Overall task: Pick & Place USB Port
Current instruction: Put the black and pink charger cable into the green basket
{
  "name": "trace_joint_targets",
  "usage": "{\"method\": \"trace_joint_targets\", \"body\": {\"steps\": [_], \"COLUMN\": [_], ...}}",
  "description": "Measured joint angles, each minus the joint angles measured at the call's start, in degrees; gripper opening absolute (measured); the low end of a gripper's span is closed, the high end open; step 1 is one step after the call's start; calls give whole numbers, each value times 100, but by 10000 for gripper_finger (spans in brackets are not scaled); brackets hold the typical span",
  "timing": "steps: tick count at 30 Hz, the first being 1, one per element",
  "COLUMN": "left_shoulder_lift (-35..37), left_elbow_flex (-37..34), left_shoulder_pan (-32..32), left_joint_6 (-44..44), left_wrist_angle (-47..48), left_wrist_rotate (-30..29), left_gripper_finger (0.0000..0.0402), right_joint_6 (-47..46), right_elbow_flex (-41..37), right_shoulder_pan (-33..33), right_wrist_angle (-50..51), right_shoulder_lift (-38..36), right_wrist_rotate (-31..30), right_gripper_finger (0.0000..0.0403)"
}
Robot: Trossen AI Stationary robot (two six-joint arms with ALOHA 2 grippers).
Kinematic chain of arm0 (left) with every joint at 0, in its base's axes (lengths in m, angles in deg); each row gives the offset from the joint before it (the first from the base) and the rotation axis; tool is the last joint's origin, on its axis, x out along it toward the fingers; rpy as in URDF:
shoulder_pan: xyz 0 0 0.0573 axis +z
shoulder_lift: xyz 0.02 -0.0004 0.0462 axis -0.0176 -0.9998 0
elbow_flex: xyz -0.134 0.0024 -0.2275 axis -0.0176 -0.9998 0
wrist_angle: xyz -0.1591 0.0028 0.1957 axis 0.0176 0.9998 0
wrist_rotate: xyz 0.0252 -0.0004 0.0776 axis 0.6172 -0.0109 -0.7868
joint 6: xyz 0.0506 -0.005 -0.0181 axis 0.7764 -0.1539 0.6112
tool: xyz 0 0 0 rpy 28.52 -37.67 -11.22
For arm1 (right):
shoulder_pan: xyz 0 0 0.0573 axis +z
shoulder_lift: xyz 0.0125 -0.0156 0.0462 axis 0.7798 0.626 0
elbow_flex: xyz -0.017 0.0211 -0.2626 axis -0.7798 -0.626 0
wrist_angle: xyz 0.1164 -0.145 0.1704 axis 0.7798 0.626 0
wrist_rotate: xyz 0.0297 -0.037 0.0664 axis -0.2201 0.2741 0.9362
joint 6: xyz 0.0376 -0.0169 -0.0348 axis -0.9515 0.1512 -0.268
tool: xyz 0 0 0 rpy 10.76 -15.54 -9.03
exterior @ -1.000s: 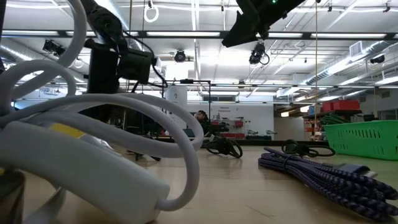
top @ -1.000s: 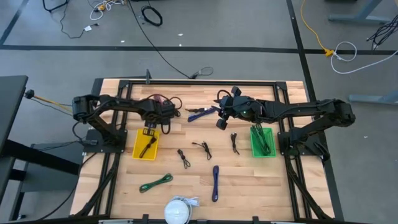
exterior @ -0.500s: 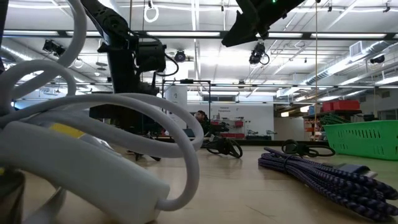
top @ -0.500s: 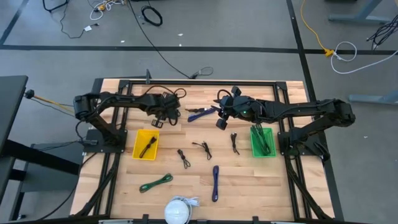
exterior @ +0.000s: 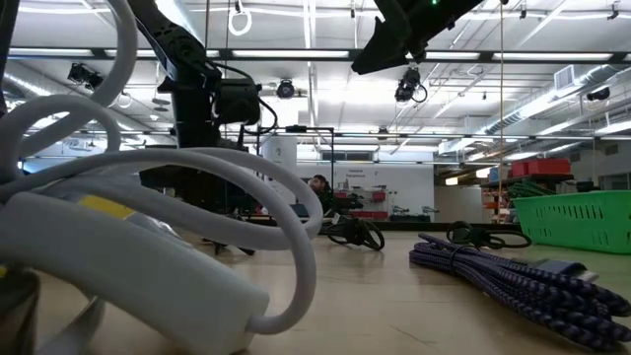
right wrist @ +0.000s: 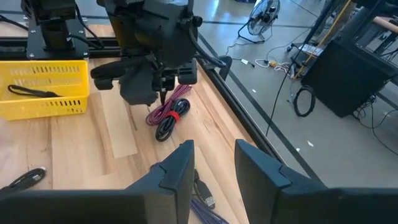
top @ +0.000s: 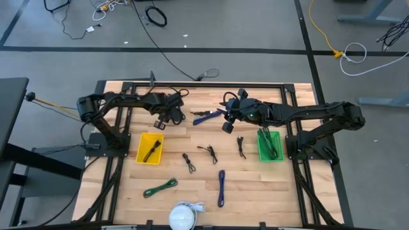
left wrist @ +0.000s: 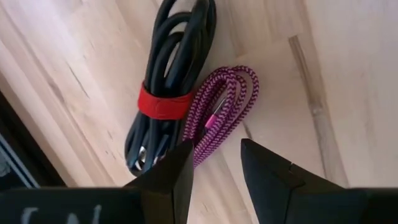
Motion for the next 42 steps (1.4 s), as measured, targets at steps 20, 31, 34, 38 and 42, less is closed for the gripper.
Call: {"method": "trace_joint_targets", "body": {"steps": [20, 31, 34, 38, 42], "left_shoulder_lift": [-619, -320, 60, 815, 1789], "left_elbow_flex": [83, 868, 1114, 1295, 1329], "left_shoulder_pan": [40, 38, 57, 230, 386], "left_joint_6": [-137, -1074, -1378, -1823, -2233], "left_wrist_angle": [-139, 1221, 1383, 1378, 921], "left_wrist_rotate": [-302, -102, 65, 1054, 2024], "left_gripper_finger": [17, 12, 12, 12, 12], "right_joint_6": [-2, -2, -2, -48, -68], "right_elbow_flex": [1, 2, 2, 2, 2], "right_shoulder_pan": [2, -20, -42, -46, -46], "right_wrist_angle": [35, 83, 80, 140, 139], "right_shoulder_lift": [0, 0, 0, 0, 0], "right_wrist_rotate": [0, -11, -11, -1, 13], "right_gripper_finger": [117, 117, 117, 117, 117]}}
